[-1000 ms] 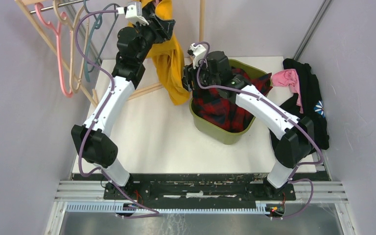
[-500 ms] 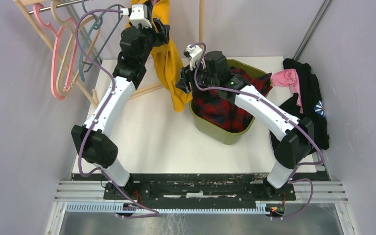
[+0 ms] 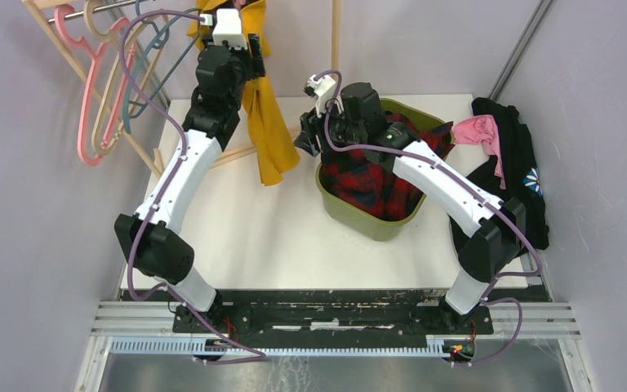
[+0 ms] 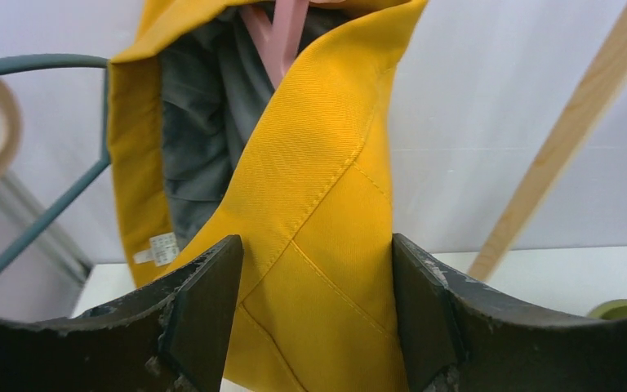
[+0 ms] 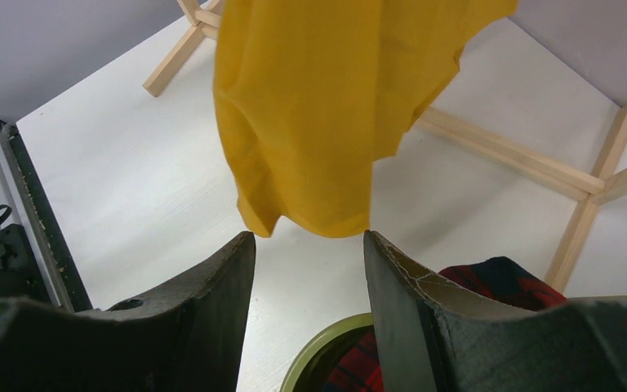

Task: Remove the skirt from the hanger
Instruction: Pick up the hanger from the clothesline.

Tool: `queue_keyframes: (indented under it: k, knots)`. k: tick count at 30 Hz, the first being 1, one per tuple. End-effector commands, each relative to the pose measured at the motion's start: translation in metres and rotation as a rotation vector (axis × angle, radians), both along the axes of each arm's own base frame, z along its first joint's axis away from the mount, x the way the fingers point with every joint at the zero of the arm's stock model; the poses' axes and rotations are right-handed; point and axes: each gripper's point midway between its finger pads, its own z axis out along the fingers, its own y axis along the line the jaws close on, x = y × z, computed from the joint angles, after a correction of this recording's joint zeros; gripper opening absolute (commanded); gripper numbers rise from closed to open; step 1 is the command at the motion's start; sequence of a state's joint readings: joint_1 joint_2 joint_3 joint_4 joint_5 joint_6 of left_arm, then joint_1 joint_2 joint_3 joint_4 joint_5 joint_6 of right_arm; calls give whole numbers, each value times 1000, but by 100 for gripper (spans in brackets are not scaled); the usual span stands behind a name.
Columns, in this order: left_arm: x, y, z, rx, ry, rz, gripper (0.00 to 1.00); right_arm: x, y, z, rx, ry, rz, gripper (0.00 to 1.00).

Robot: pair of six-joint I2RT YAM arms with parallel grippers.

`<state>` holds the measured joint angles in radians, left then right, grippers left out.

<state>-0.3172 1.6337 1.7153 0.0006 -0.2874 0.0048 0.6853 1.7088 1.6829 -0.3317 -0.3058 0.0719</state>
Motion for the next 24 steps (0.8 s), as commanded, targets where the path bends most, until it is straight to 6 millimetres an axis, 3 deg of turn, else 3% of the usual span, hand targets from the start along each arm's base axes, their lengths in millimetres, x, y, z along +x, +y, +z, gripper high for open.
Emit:
queue_keyframes:
  k: [1,7,10,13,15,17,19,24]
  knots:
    - [-8,58,1,136,20,177,72,2,-7,48,31,-127,-15,58]
    - [-4,100,-22,155,70,238,75,5,-14,47,-3,-142,-38,58]
    - [3,102,-33,125,85,190,77,9,-21,46,-17,-150,-61,58]
    - [11,90,-36,124,82,120,73,13,-24,45,-21,-147,-75,58]
    - [16,81,-37,108,75,77,62,15,-26,44,-20,-144,-83,58]
    - [19,75,-38,97,69,45,30,19,-29,43,-19,-140,-95,58]
    - [23,71,-40,97,66,28,6,21,-32,42,-17,-136,-100,58]
    - [30,64,-38,101,60,-8,3,24,-41,37,-21,-125,-118,58]
